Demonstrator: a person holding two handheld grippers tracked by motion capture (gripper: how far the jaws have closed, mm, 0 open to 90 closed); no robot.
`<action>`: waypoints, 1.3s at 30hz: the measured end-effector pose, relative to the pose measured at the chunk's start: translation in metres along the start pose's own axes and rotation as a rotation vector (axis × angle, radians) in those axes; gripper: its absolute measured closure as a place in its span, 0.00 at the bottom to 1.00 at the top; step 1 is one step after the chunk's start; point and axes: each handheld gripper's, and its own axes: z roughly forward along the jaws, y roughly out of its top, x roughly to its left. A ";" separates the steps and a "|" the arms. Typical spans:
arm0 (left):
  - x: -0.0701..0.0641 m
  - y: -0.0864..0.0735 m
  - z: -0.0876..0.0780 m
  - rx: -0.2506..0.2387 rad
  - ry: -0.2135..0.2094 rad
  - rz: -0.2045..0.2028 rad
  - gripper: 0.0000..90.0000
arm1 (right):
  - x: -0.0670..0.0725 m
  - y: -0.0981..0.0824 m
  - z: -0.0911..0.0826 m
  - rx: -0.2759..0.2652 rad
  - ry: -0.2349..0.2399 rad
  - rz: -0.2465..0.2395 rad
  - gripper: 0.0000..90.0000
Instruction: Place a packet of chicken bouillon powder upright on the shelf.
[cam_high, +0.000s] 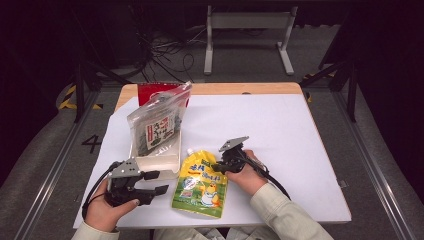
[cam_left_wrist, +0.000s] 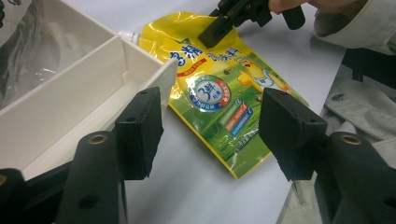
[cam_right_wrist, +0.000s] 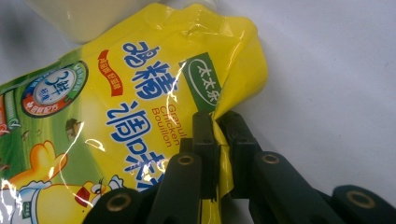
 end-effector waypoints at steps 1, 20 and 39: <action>0.000 0.000 0.000 -0.001 -0.002 -0.001 0.45 | 0.001 0.001 -0.002 0.015 -0.001 -0.002 0.94; -0.004 0.003 0.004 -0.008 -0.015 0.016 0.43 | 0.015 0.016 -0.090 -0.268 0.049 -0.128 0.95; -0.008 0.006 0.008 -0.043 -0.035 0.048 0.41 | 0.057 0.025 -0.140 -0.353 0.064 -0.293 0.96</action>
